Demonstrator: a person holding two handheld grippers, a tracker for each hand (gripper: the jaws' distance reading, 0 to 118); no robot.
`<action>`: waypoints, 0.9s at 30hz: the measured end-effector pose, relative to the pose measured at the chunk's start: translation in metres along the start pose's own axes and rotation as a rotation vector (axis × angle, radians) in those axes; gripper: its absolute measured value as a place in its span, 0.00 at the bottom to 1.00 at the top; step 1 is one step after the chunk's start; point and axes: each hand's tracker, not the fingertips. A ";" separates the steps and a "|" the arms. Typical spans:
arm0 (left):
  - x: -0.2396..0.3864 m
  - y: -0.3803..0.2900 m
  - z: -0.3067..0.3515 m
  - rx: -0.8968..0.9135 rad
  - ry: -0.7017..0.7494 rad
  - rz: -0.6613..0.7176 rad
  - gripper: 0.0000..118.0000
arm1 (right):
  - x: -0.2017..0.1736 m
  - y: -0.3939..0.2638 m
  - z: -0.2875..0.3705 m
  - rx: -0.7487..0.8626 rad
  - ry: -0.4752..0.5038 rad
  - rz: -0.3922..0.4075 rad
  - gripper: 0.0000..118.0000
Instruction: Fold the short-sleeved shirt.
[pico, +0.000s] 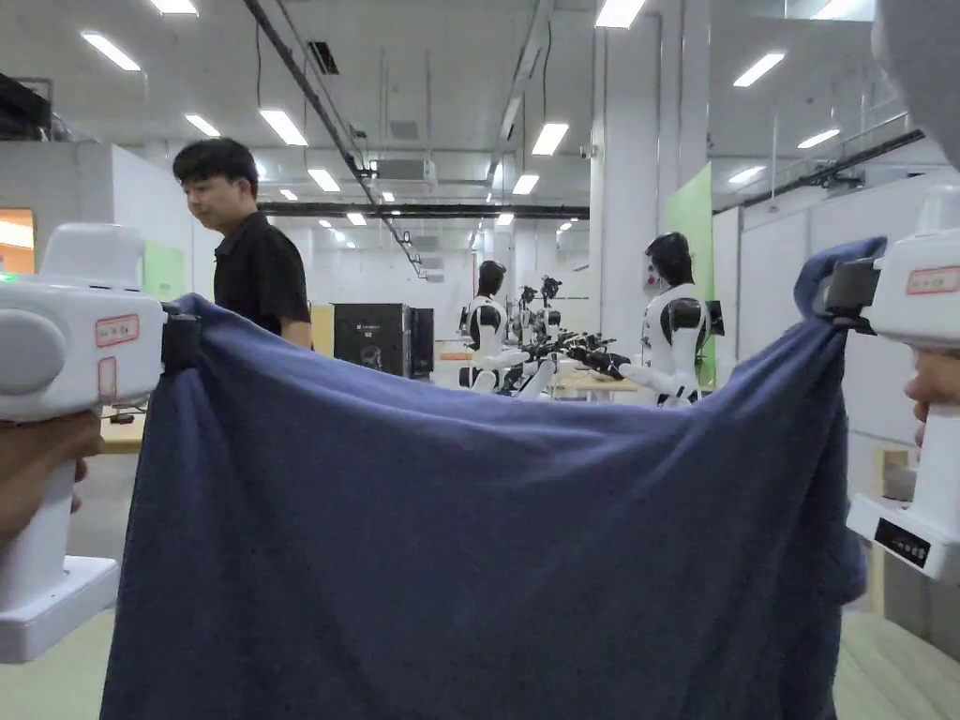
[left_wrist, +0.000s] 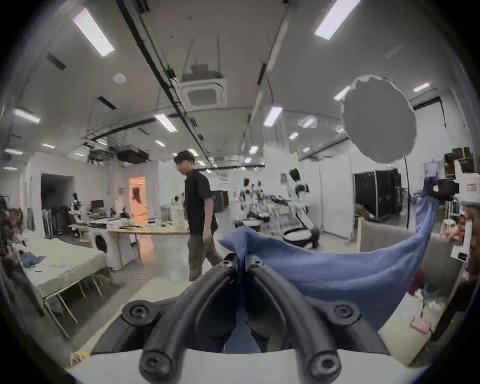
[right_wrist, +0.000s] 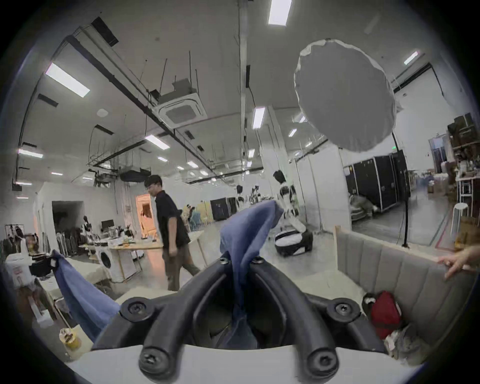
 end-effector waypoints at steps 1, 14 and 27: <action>-0.001 0.012 -0.003 -0.001 0.016 0.009 0.01 | -0.004 0.016 0.000 0.023 -0.008 0.012 0.07; 0.004 0.099 -0.042 0.031 0.164 0.057 0.01 | -0.038 0.114 -0.015 0.108 -0.112 0.116 0.07; 0.012 0.109 -0.111 0.043 0.186 -0.036 0.01 | -0.039 0.110 -0.088 0.104 -0.130 0.150 0.07</action>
